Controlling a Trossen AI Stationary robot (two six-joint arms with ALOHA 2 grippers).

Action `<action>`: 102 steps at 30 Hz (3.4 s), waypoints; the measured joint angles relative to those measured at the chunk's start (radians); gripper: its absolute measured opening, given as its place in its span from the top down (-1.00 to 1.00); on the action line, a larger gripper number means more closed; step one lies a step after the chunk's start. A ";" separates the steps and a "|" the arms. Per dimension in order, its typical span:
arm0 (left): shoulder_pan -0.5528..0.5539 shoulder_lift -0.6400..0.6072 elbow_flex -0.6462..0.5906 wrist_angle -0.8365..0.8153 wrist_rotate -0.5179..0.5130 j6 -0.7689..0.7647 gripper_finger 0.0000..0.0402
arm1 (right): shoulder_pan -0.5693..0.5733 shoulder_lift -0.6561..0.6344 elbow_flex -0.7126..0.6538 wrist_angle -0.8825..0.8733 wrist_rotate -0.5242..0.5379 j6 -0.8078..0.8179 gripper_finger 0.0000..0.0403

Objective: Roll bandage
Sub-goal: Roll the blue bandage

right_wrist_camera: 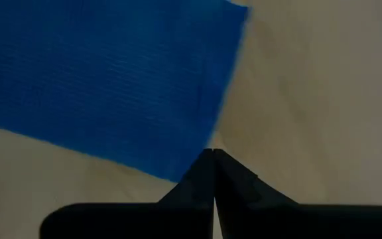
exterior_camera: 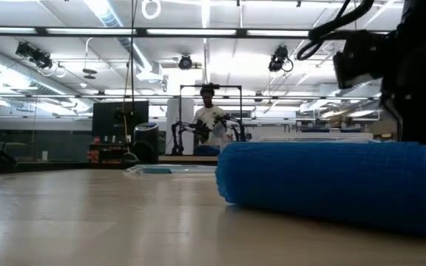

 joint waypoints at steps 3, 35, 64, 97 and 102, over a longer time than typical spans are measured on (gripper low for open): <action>0.003 0.000 0.000 0.006 0.000 0.013 1.00 | 0.014 -0.041 0.000 0.022 0.004 0.024 0.98; -0.007 0.000 -0.001 0.455 -0.256 0.138 1.00 | 0.100 -0.056 0.081 0.499 -0.017 -0.039 1.00; 0.039 -0.145 -0.001 0.848 0.169 0.317 0.99 | 0.109 -0.059 0.372 -0.005 -0.084 -0.163 0.99; -0.015 -0.563 -0.473 0.944 0.025 0.369 1.00 | 0.111 -0.059 0.372 0.034 -0.037 0.001 0.99; -0.015 -0.610 -0.727 1.042 -0.107 0.210 1.00 | 0.102 -0.059 0.372 0.079 -0.070 -0.026 0.99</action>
